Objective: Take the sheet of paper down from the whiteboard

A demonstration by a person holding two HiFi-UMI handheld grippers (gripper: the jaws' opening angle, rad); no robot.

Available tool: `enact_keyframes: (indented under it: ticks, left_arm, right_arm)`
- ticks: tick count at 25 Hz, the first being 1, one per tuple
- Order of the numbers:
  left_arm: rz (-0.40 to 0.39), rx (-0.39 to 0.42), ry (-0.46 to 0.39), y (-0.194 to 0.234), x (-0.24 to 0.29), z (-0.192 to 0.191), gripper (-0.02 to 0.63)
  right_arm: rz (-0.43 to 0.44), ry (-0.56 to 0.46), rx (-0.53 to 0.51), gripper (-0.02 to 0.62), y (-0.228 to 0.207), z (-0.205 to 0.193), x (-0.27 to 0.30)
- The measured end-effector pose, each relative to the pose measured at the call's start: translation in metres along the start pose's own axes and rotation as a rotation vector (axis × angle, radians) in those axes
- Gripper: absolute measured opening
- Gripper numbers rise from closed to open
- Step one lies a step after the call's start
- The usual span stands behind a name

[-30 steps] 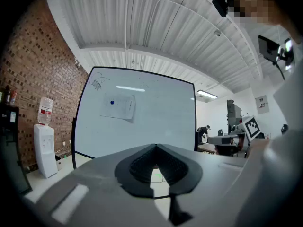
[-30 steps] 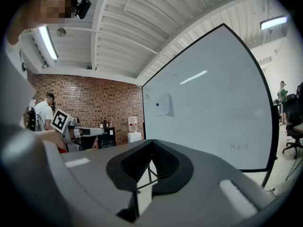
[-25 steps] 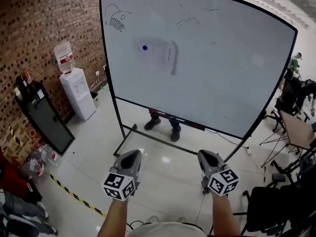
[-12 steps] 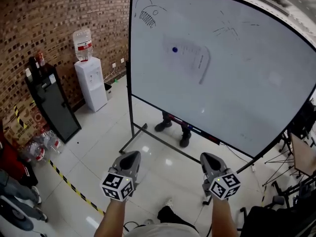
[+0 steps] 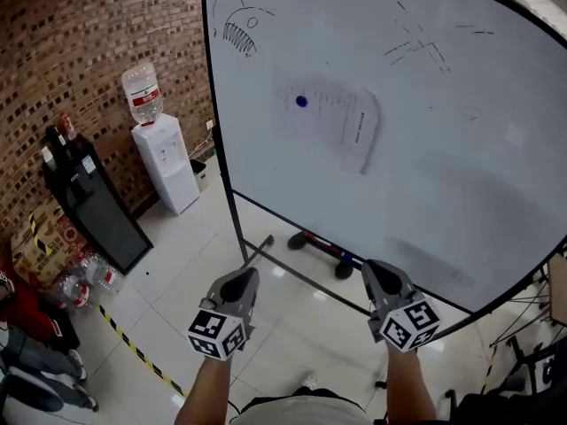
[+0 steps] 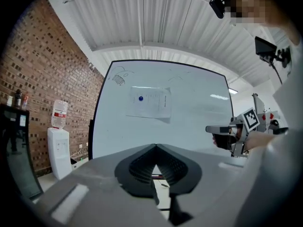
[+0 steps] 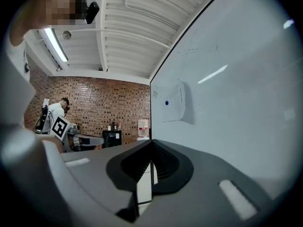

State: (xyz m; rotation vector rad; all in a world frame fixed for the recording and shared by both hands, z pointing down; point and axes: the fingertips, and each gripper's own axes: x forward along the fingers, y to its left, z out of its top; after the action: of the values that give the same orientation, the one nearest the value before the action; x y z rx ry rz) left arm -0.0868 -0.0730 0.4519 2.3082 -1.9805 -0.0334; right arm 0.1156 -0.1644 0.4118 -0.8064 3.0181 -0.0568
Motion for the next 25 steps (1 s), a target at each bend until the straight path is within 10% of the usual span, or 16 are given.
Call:
enact_keyframes:
  ticks: [13,25]
  left_arm:
    - [-0.085,0.058,-0.058,0.043,0.102,0.043,0.003]
    - [-0.382,0.109,-0.072,0.122,0.228,0.083,0.003]
  right_arm:
    - [-0.027,-0.026,-0.048,0.006,-0.049,0.03,0.073]
    - [-0.376,-0.077,-0.096,0.006,-0.089,0.068,0.149]
